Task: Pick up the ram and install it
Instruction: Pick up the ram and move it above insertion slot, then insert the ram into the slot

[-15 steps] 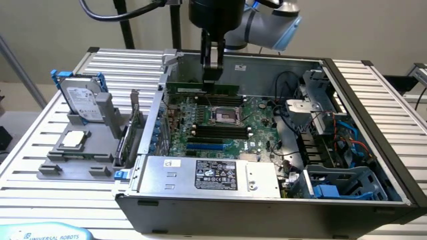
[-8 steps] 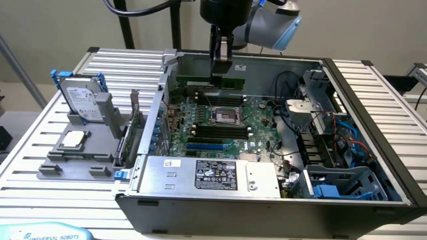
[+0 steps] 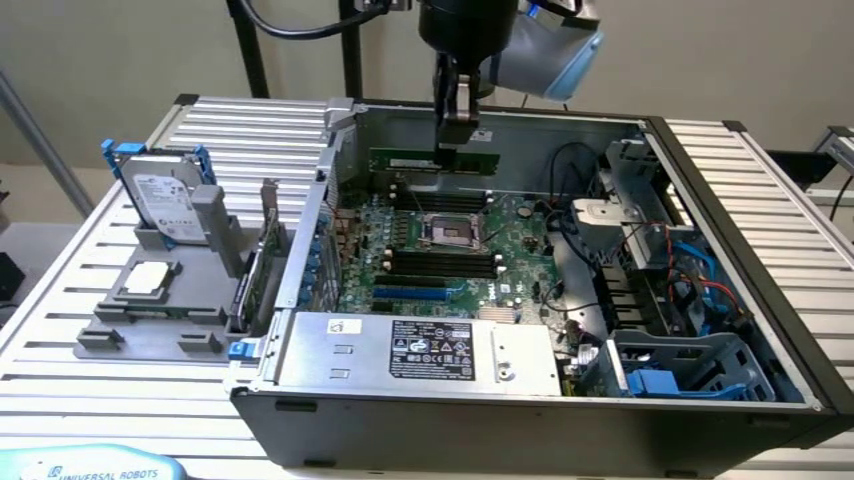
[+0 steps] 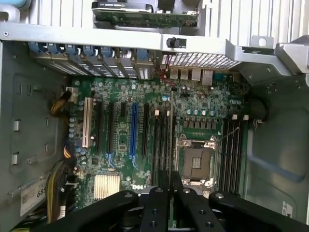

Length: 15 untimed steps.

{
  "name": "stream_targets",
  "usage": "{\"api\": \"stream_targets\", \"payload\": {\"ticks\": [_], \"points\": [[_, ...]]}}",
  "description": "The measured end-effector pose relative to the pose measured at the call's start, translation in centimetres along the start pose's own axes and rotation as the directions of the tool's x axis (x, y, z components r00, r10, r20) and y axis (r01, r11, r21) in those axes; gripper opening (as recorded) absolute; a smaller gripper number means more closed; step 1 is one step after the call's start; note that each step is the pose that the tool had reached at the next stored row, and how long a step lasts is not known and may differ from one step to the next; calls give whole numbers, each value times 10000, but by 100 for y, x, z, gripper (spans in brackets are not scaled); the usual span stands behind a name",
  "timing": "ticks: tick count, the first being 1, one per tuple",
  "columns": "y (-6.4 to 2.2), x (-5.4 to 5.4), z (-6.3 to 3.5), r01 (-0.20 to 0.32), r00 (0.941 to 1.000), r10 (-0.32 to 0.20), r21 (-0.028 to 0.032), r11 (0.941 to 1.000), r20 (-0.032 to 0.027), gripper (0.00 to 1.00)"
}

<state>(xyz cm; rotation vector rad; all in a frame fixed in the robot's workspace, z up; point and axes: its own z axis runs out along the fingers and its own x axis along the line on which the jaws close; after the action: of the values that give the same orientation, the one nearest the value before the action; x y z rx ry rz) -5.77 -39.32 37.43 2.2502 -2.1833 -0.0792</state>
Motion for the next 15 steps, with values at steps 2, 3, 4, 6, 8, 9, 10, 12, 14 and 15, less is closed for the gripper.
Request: {"api": "stream_targets", "payload": {"ticks": [2, 3, 4, 6, 8, 9, 10, 12, 14, 15], "points": [[-61, -13, 44, -75, 10000, 75, 3, 10000, 3, 14], [-79, -15, 54, -111, 9999, 111, 4, 9999, 5, 14], [-85, -18, 60, -138, 9999, 138, 5, 9999, 6, 14], [-85, -20, 63, -149, 9999, 149, 7, 9999, 7, 14], [-85, -20, 63, -149, 9999, 149, 7, 9999, 6, 14], [-85, -20, 63, -149, 9999, 149, 7, 9999, 6, 14], [-85, -20, 63, -149, 9999, 149, 7, 9999, 6, 14], [-85, -20, 63, -149, 9999, 149, 7, 9999, 6, 14], [-85, -21, 63, -149, 9999, 149, 7, 9999, 6, 14], [-85, -20, 63, -149, 9999, 149, 7, 9999, 6, 14]]}}
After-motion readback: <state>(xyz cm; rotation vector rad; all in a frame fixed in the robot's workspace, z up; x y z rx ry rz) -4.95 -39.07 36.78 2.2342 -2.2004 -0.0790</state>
